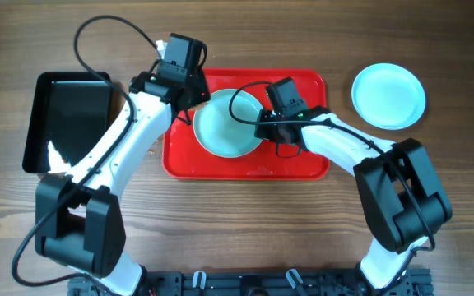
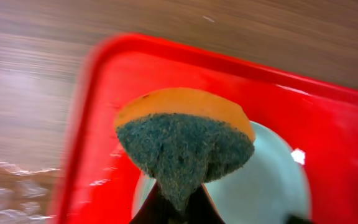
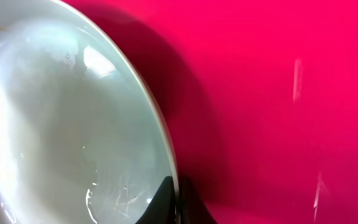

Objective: Clean dirty plates on tray and stack at the side
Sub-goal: 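Scrub the tilted plate with the sponge using the left gripper, then lift the plate with the right gripper and carry it right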

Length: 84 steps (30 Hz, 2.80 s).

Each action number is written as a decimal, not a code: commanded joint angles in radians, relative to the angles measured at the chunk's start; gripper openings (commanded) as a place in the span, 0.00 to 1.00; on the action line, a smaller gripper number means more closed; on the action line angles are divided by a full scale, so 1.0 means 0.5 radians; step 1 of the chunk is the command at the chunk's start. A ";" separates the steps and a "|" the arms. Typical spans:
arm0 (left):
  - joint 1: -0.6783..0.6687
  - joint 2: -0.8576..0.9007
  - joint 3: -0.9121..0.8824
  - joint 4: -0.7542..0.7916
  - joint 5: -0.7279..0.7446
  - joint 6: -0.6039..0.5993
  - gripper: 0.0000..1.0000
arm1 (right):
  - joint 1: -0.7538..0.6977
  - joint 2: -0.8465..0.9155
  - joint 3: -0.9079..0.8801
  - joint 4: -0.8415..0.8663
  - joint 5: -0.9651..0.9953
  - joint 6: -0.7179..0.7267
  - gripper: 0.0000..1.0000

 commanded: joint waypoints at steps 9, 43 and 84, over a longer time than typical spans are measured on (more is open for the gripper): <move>-0.132 0.460 0.004 0.201 0.487 -0.012 0.04 | -0.012 -0.043 0.032 -0.085 -0.011 -0.102 0.04; -0.133 0.385 0.005 0.069 -0.427 -0.011 0.04 | -0.012 -0.043 0.032 -0.093 0.021 -0.074 0.05; -0.138 -0.036 0.004 -0.428 -0.337 -0.027 0.04 | 0.171 -0.378 1.150 -1.168 2.291 -1.458 0.04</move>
